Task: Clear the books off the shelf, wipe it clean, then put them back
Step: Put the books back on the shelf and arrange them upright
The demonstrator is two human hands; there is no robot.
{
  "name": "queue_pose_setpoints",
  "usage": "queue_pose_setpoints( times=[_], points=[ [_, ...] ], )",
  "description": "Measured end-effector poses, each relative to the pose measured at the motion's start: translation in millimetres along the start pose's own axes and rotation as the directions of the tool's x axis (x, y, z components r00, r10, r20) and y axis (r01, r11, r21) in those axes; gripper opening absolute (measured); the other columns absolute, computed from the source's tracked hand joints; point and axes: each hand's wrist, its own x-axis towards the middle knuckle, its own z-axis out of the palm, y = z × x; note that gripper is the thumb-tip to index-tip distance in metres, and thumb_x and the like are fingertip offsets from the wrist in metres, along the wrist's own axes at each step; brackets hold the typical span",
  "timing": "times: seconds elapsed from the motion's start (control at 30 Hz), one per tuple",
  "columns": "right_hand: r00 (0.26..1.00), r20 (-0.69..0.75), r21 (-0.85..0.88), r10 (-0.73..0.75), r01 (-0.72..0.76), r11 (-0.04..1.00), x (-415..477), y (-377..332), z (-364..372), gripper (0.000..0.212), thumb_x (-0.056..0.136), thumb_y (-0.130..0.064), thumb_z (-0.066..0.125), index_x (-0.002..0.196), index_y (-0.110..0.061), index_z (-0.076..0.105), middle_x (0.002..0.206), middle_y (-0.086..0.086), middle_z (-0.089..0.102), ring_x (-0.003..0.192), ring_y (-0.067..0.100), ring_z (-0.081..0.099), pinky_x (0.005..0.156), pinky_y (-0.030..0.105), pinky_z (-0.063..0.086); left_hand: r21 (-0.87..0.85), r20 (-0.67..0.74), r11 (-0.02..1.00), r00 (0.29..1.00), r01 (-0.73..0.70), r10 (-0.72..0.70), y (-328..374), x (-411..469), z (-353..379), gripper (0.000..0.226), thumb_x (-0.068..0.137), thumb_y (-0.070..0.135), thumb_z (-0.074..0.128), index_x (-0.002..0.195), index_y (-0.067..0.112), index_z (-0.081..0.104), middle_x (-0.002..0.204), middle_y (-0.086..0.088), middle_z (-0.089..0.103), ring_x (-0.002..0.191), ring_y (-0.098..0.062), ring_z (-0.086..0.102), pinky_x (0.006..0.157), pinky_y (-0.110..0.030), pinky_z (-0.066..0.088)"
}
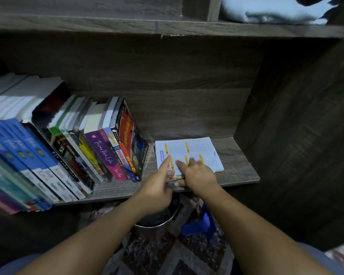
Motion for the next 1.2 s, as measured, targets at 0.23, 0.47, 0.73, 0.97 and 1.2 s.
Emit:
queue_pose_setpoints(
  times=[0.23, 0.47, 0.73, 0.97, 1.2],
  points=[
    [1.0, -0.003, -0.14, -0.013, 0.013, 0.99, -7, -5, -9, 0.062, 0.101, -0.031, 0.044, 0.153, -0.023, 0.011, 0.136, 0.02, 0.043, 0.112, 0.034, 0.053, 0.08, 0.041, 0.049, 0.338, -0.065, 0.935, 0.994, 0.105, -0.088, -6, -7, -5, 0.094, 0.083, 0.006, 0.056, 0.154, 0.02, -0.004, 0.156, -0.003, 0.021, 0.141, -0.02, 0.02, 0.115, -0.036, 0.026],
    [0.998, 0.026, -0.214, -0.054, 0.058, 0.975, -20, -16, -9, 0.065, 0.099, -0.01, 0.042, 0.153, -0.008, 0.006, 0.137, 0.026, 0.041, 0.113, 0.037, 0.053, 0.079, 0.041, 0.048, 0.374, -0.097, 0.922, 0.993, 0.102, -0.07, -9, -16, -22, 0.082, 0.089, 0.014, 0.05, 0.154, 0.013, 0.001, 0.157, -0.004, 0.019, 0.142, -0.018, 0.019, 0.117, -0.031, 0.021],
    [0.999, 0.001, -0.281, -0.054, 0.052, 0.958, -29, -27, -16, 0.057, 0.099, -0.006, 0.041, 0.147, 0.009, 0.014, 0.14, 0.039, 0.036, 0.124, 0.047, 0.045, 0.095, 0.048, 0.044, 0.556, -0.346, 0.83, 0.919, 0.038, 0.189, 8, -35, -57, 0.074, 0.089, 0.026, 0.054, 0.152, 0.014, 0.017, 0.152, -0.002, 0.031, 0.138, -0.017, 0.03, 0.115, -0.031, 0.026],
    [0.97, -0.24, -0.071, 0.047, -0.066, 0.995, -15, -26, -31, 0.022, 0.093, -0.016, 0.05, 0.114, -0.006, 0.049, 0.104, 0.011, 0.065, 0.087, 0.029, 0.067, 0.063, 0.032, 0.041, 0.676, -0.477, 0.731, 0.812, 0.094, 0.337, 5, -44, -98, 0.062, 0.078, 0.024, 0.069, 0.136, 0.009, 0.052, 0.13, -0.004, 0.056, 0.118, -0.025, 0.044, 0.096, -0.045, 0.042],
    [0.899, -0.404, 0.186, 0.169, -0.1, 0.977, -18, -47, -68, 0.019, 0.098, -0.016, 0.039, 0.115, -0.009, 0.045, 0.104, 0.01, 0.067, 0.093, 0.033, 0.066, 0.063, 0.033, 0.035, 0.657, -0.544, 0.746, 0.753, 0.107, 0.372, 1, -44, -117, 0.066, 0.077, 0.022, 0.068, 0.139, 0.012, 0.046, 0.138, -0.006, 0.048, 0.129, -0.025, 0.038, 0.106, -0.045, 0.022]
  ],
)
